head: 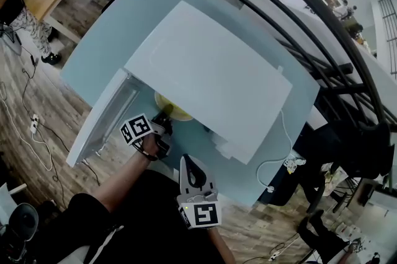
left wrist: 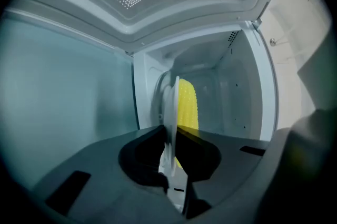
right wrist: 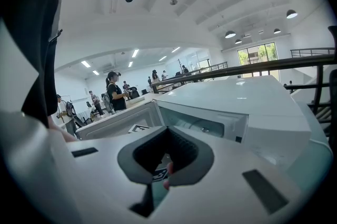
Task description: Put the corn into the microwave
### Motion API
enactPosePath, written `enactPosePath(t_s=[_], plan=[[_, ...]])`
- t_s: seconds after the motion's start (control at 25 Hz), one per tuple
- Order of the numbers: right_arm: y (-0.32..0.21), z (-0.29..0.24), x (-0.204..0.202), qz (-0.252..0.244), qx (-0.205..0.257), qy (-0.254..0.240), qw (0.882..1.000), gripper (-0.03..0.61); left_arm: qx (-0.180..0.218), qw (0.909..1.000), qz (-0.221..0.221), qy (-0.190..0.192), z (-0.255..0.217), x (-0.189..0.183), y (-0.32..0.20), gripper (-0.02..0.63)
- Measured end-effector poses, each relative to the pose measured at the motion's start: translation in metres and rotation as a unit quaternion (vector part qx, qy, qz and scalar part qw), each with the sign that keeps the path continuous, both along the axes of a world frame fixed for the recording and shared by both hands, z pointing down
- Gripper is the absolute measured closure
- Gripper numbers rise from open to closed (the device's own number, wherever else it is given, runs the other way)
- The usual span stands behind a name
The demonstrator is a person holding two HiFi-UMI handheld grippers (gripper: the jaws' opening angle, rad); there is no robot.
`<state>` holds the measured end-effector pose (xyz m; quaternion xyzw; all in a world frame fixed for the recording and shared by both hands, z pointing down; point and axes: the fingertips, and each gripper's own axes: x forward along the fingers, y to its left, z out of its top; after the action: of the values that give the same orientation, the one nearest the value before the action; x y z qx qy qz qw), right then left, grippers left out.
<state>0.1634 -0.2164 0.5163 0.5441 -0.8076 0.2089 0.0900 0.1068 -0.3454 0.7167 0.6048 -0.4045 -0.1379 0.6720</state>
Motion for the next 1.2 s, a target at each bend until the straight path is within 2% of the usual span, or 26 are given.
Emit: enactPosePath(t_s=[0.68, 0.96, 1.2], plan=[[-0.008, 0.003, 0.006, 0.003, 0.0, 0.003, 1.0, 0.569, -0.015, 0.9999, -0.003, -0.001, 0.01, 0.014, -0.023, 0.581], [-0.007, 0.007, 0.004, 0.002, -0.008, -0.001, 1.0, 0.569, -0.023, 0.9995, 0.003, -0.019, 0.013, 0.017, -0.024, 0.582], [-0.003, 0.009, 0.008, 0.009, -0.01, 0.0, 1.0, 0.569, -0.01, 0.9988, 0.021, -0.043, 0.011, 0.021, -0.022, 0.583]])
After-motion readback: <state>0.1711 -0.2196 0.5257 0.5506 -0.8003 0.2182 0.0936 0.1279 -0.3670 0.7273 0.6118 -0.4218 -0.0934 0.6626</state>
